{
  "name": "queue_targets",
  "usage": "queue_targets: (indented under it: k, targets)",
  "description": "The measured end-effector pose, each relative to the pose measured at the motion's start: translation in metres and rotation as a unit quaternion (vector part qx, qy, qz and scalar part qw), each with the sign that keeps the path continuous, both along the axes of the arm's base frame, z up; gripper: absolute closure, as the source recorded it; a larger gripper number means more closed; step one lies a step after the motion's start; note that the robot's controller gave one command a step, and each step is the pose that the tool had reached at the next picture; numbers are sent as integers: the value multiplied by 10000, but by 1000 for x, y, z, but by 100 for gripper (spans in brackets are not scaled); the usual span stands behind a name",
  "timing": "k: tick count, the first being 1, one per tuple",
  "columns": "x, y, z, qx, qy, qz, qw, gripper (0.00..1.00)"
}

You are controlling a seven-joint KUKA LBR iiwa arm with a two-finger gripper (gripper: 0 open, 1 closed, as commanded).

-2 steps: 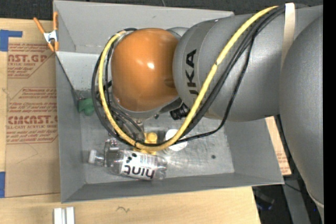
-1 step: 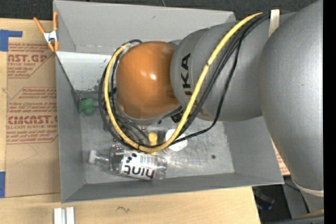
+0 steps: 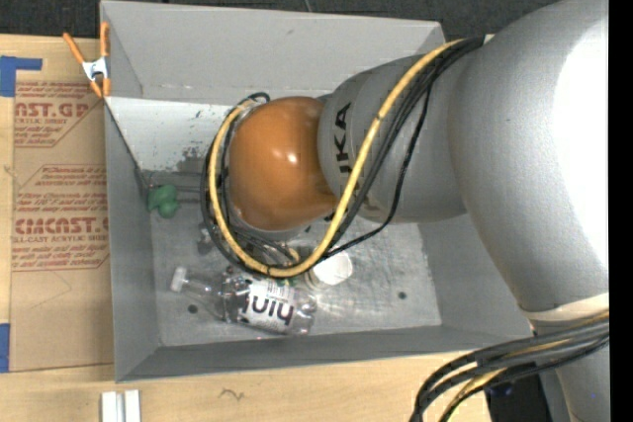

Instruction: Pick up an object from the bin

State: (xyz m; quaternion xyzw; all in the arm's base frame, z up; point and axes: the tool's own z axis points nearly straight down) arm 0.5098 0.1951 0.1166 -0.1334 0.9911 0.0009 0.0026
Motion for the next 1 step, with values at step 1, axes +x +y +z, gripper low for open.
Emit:
queue_targets:
  k: [1]
  targets:
    - [-20, 30, -45, 1, 35, 584, 9983, 100]
